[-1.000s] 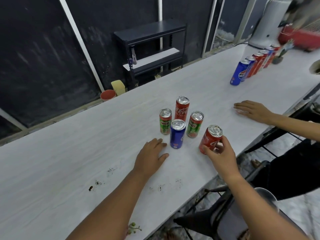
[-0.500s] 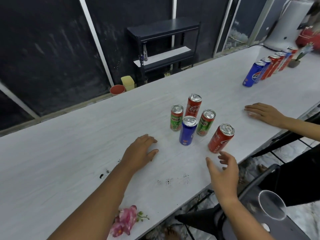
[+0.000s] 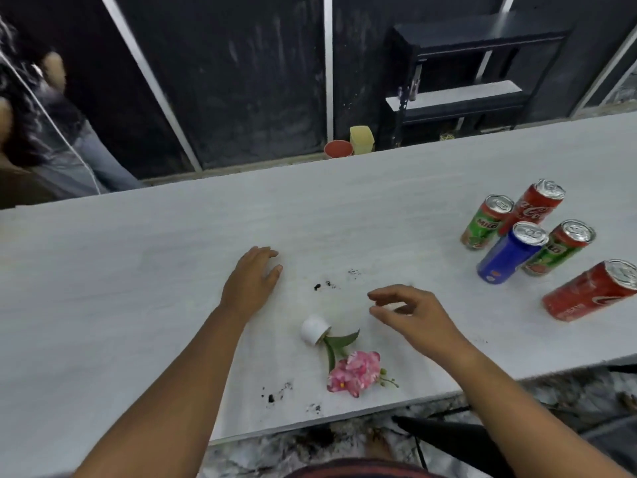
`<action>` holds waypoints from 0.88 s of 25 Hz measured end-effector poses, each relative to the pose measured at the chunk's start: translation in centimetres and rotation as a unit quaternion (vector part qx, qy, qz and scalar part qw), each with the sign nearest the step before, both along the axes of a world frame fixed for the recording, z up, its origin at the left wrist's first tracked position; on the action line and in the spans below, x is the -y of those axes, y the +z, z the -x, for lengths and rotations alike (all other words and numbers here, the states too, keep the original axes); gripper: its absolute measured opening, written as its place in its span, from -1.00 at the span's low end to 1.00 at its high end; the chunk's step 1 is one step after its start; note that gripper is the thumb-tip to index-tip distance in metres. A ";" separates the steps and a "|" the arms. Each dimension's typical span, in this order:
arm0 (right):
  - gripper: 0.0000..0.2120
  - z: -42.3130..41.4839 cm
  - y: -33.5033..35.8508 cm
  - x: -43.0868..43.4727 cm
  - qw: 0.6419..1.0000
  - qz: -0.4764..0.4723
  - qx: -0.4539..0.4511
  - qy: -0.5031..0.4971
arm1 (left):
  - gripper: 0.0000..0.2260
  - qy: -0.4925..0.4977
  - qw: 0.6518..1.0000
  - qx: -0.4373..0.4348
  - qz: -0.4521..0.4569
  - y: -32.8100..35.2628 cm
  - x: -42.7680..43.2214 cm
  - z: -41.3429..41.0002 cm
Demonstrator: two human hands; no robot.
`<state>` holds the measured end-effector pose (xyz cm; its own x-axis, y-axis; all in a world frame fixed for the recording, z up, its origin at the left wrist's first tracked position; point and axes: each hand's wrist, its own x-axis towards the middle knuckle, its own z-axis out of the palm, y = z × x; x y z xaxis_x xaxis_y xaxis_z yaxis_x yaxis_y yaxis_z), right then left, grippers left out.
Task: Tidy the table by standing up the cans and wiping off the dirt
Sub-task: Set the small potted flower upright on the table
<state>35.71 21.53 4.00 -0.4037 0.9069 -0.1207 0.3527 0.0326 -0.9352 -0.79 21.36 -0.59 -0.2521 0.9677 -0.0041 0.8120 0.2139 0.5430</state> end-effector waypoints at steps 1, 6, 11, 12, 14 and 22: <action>-0.79 1.3 0.4 -0.3 0.999 0.001 0.006 0.041 | -0.64 0.013 1.000 -0.001 -0.006 -0.3 1.3 1.0; -0.55 7.2 1.1 -1.7 0.970 0.027 0.082 0.229 | -0.66 0.048 0.997 -0.019 -0.059 -1.6 4.6 2.8; -0.49 9.8 -0.3 -2.2 0.950 0.020 0.146 0.276 | -0.68 0.056 0.995 -0.023 -0.082 -1.8 4.3 3.0; -0.52 9.9 -0.5 -2.3 0.953 0.001 0.149 0.263 | -0.68 0.055 0.995 -0.023 -0.083 -1.9 4.3 3.1; -0.55 9.9 -0.8 -2.3 0.958 -0.053 0.163 0.228 | -0.68 0.053 0.995 -0.027 -0.085 -2.1 4.3 3.2; -0.69 8.5 -1.4 -2.8 0.973 -0.138 0.162 0.091 | -0.68 0.050 0.993 -0.035 -0.098 -2.8 4.1 3.5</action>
